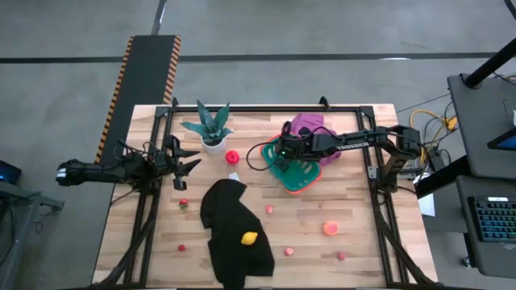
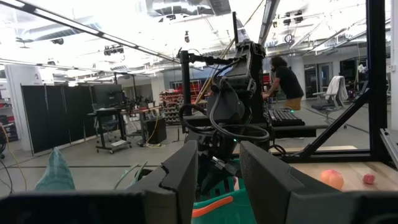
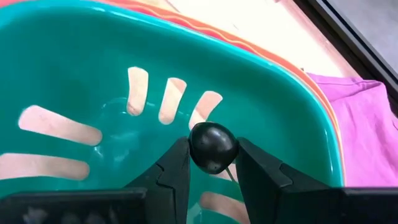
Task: Pick and placing Produce into tupperware
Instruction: Put the cherry into the green basket, then put the peach into the green basket
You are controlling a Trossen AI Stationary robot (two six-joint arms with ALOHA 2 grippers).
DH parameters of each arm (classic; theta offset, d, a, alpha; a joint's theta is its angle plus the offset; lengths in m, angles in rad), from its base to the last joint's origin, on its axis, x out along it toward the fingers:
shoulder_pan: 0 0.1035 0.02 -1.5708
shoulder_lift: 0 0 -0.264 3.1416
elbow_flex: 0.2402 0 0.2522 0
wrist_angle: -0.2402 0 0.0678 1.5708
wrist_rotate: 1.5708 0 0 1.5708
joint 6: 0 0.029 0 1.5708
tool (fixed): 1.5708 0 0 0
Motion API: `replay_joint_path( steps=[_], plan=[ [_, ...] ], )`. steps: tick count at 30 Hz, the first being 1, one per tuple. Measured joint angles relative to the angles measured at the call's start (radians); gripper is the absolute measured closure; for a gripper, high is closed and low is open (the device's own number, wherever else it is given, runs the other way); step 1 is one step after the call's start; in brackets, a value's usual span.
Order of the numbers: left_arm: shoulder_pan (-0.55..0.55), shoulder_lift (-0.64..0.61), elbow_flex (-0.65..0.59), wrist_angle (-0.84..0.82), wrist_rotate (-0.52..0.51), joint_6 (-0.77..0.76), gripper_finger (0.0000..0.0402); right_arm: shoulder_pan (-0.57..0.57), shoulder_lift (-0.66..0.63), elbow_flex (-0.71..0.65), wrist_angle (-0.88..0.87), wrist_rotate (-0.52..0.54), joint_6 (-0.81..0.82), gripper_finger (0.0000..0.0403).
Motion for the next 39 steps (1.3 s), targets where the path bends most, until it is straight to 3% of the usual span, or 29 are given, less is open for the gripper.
replay_joint_path(
  steps=[16,29,39],
  plan=[
    [0.0,0.0,0.0,0.0,0.0,0.0,0.0294,0.0,0.0,-0.003,0.028,0.002,0.0,0.0299],
    [0.0,0.0,0.0,0.0,0.001,0.0,0.0294,0.0,0.0,-0.004,0.026,0.0,0.0,0.0247],
    [0.0,0.0,0.0,0.0,0.001,0.0,0.0294,0.0,-0.002,0.024,-0.021,-0.003,-0.008,0.0236]
  ],
)
